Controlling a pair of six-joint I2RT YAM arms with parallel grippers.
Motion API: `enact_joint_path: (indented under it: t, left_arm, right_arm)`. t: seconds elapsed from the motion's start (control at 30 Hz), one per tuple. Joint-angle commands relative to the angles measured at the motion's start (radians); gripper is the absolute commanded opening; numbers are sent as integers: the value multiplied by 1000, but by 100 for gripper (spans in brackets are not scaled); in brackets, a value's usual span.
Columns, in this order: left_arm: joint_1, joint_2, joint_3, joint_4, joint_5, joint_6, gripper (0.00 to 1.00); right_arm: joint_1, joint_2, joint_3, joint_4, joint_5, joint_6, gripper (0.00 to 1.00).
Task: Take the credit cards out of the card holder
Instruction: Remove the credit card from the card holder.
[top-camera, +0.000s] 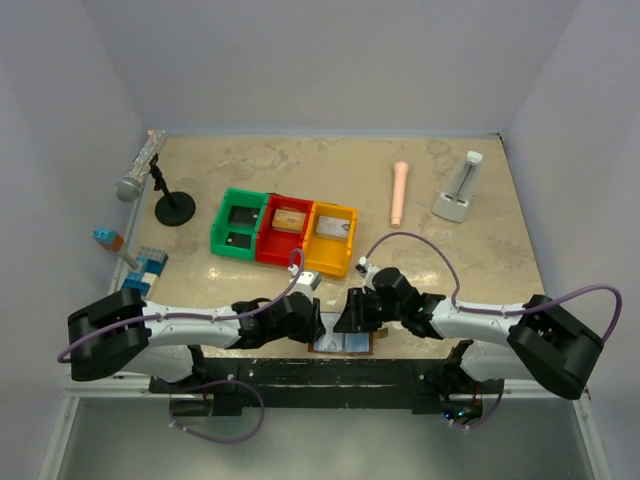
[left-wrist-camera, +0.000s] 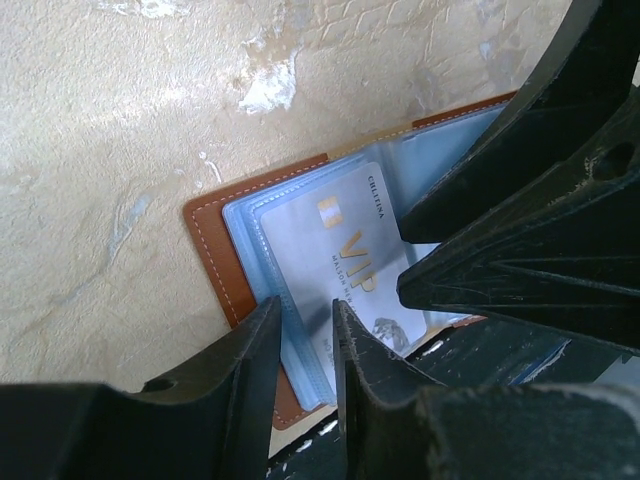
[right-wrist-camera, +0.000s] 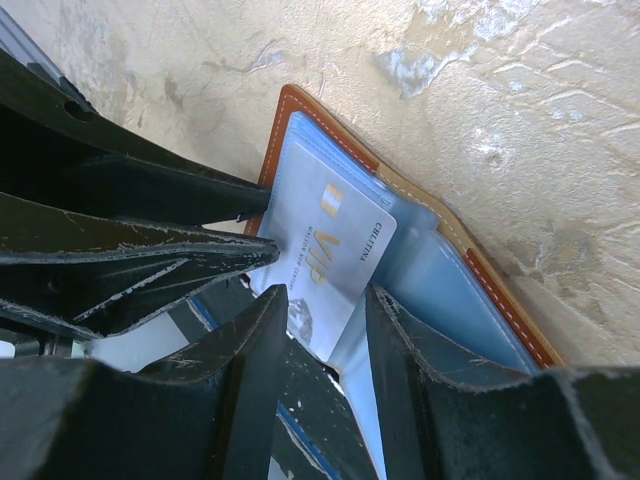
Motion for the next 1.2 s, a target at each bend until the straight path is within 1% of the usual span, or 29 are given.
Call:
enact_joint_path:
  t: [0.0,0.2,0.47,0.6,0.83,0.97,1.1,1.17]
  left_arm:
    - [-1,4,-20,1,-30,-27,31]
    - [-1,6,-33,-8,-42,-50,29]
    - [-1,21,-36,-10,-39,-57,27]
    - [-1,33,-35,-5,-35,-57,24]
    - [-2,52,-44,-4,-32,-66,13]
    - [-2,65,-53,5,-30,-73,9]
    - [-2,81,-55,8,-33,-82,0]
    - [-2,87,-56,4,-41,-94,0]
  right_arm:
    - [4,3,-15,42,1,10,41]
    - [5,9,-20,13,29,10,41]
    - [5,-8,-23,-1,39,11,44]
    - [5,3,-24,28,23,16,41]
    - [4,18,-47,74,13,50,43]
    - [4,16,-72,131,7,72,44]
    - [4,1,-89,170,1,80,45]
    - [4,-14,-95,173,7,88,45]
